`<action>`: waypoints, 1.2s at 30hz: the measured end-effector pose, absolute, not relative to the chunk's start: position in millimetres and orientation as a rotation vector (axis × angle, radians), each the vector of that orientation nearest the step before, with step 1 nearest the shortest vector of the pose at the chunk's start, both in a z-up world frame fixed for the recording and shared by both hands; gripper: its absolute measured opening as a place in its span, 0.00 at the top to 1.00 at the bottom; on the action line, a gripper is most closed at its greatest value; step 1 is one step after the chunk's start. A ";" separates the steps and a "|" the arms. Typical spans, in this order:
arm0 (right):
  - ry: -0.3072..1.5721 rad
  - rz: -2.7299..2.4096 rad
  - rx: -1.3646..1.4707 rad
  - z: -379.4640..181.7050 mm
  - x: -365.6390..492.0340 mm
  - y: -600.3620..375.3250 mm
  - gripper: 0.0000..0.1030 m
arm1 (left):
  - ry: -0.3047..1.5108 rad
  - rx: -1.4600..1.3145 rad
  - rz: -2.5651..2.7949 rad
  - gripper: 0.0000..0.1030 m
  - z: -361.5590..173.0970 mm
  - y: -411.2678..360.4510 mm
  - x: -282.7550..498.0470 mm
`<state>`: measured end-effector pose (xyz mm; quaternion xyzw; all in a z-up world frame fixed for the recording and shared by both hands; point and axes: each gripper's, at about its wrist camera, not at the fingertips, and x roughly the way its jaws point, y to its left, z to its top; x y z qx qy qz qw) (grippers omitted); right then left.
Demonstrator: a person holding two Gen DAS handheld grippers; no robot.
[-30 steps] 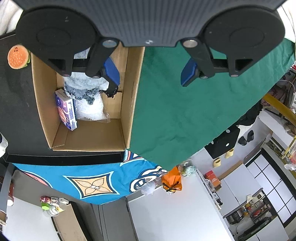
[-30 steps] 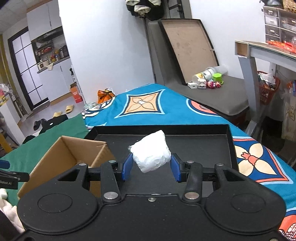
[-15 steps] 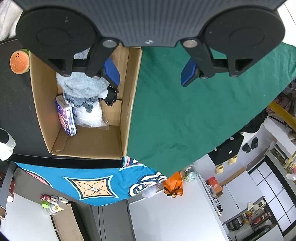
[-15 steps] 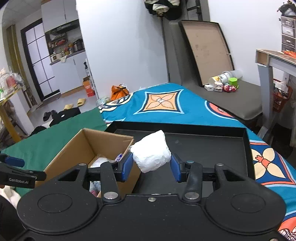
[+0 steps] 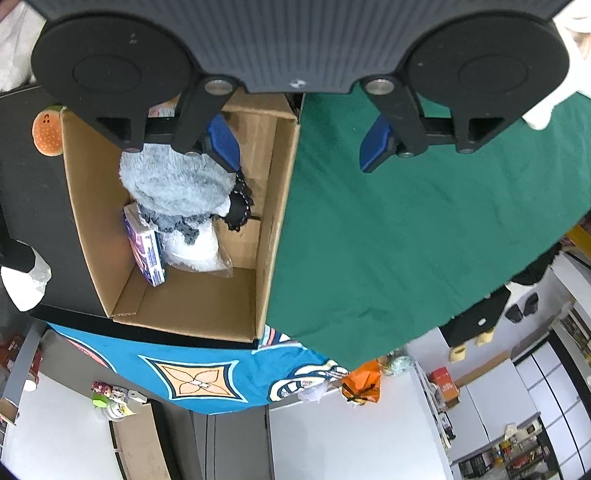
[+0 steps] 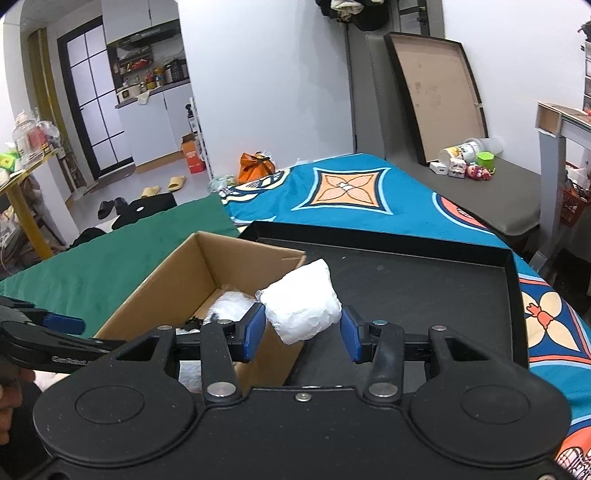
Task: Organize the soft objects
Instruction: 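Carry the white item with the right gripper and drop it into the box, then move the open right gripper to the orange burger plush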
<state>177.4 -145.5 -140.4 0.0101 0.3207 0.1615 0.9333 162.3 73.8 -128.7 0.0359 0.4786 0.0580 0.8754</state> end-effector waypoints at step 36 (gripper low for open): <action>0.780 0.289 -0.047 -161.9 148.8 -156.2 0.45 | 0.980 -0.046 0.061 0.90 -134.6 90.5 152.7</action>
